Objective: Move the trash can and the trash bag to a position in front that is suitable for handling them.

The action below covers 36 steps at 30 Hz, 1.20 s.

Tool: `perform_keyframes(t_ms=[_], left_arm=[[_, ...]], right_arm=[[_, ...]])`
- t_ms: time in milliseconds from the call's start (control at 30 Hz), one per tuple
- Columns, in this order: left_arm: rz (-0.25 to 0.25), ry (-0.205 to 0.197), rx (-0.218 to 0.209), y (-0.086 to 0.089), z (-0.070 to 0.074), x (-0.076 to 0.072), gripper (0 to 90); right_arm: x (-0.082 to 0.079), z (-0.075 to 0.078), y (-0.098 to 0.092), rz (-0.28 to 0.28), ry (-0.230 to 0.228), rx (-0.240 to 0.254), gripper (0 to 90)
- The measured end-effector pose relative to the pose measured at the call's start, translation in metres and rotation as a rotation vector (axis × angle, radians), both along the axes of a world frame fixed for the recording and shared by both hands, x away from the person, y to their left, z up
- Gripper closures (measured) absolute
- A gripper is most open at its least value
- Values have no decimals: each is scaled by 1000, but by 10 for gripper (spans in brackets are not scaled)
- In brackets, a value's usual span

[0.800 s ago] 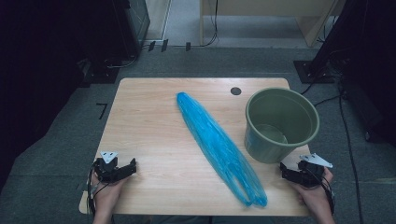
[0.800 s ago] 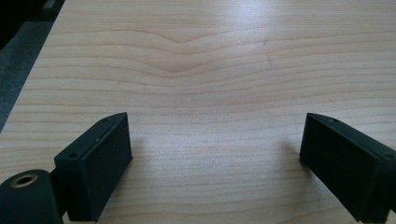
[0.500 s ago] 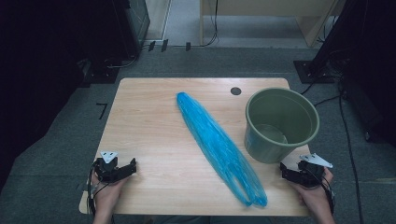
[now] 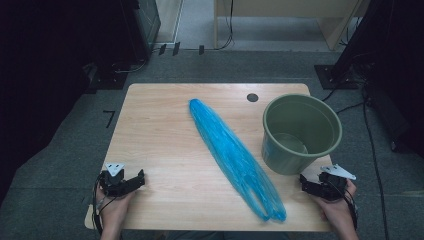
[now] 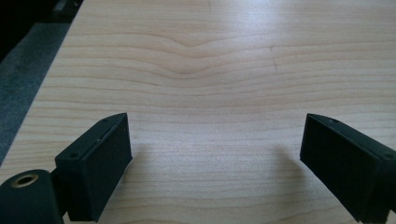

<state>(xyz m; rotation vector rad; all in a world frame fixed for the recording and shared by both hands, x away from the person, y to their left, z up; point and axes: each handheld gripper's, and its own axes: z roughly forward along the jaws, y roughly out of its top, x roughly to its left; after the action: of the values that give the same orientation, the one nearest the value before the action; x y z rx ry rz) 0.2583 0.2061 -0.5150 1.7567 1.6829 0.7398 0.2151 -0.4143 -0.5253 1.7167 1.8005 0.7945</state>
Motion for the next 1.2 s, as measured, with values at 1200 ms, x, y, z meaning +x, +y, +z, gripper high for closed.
perform_keyframes(t_ms=[1200], left_arm=[[-121,-14,-71,-44,2,4,84]], right_arm=[[-10,1,79,109,-22,-1,156]])
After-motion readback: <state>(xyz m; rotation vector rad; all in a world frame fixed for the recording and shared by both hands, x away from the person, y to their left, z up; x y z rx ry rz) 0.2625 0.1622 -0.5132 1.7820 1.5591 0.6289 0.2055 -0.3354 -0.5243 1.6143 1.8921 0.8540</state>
